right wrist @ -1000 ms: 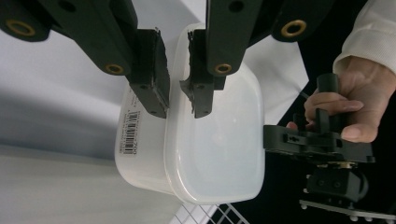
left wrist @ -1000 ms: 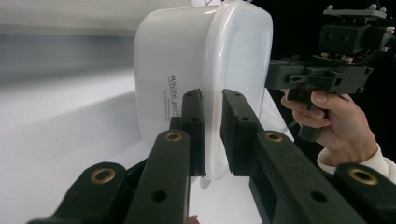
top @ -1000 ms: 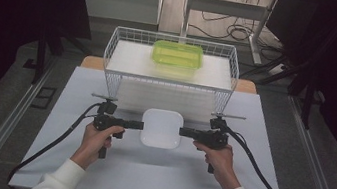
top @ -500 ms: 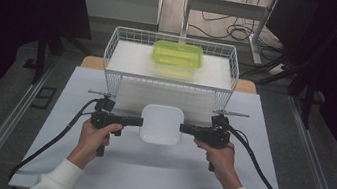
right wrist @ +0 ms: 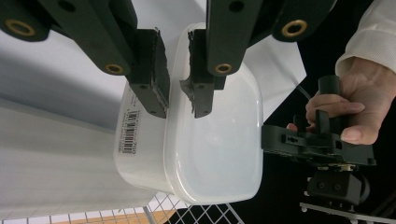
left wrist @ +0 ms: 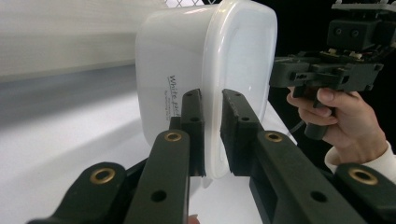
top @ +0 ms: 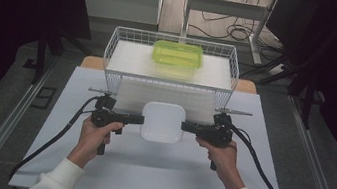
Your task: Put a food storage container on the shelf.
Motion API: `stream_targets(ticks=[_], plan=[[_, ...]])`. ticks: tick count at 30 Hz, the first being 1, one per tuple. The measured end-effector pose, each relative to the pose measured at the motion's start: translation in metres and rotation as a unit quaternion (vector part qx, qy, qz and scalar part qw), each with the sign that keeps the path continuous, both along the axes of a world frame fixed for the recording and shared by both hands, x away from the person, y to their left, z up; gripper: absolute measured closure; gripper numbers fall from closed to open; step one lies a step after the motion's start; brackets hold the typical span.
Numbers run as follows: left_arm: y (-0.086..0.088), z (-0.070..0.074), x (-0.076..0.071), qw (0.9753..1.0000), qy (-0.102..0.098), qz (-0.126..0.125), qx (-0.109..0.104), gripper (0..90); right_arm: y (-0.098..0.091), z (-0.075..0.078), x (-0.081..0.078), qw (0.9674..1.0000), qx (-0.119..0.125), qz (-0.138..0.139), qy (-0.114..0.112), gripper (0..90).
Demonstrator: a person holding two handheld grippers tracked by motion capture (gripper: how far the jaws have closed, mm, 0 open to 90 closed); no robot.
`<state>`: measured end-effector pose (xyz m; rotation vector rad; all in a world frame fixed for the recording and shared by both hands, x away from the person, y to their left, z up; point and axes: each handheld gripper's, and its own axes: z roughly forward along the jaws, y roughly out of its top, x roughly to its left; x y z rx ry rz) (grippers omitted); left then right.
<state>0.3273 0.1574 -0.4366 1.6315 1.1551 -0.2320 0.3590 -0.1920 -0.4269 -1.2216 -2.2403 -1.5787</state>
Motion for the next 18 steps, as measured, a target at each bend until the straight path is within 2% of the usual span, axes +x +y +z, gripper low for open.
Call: stream_targets(ticks=[9,14,18], plan=[[0.005,0.003,0.007,0.9999,0.007,0.001,-0.012,80.0,0.003,0.008,0.005,1.0000,-0.002,0.004,-0.008,76.9],[0.005,0.013,0.010,0.9999,0.000,0.001,-0.010,80.0,0.005,0.017,0.009,0.9999,-0.001,0.003,-0.011,76.9],[0.007,0.021,0.013,0.9998,-0.002,-0.003,-0.020,80.1,0.004,0.025,0.012,0.9998,0.004,0.003,-0.018,76.9]])
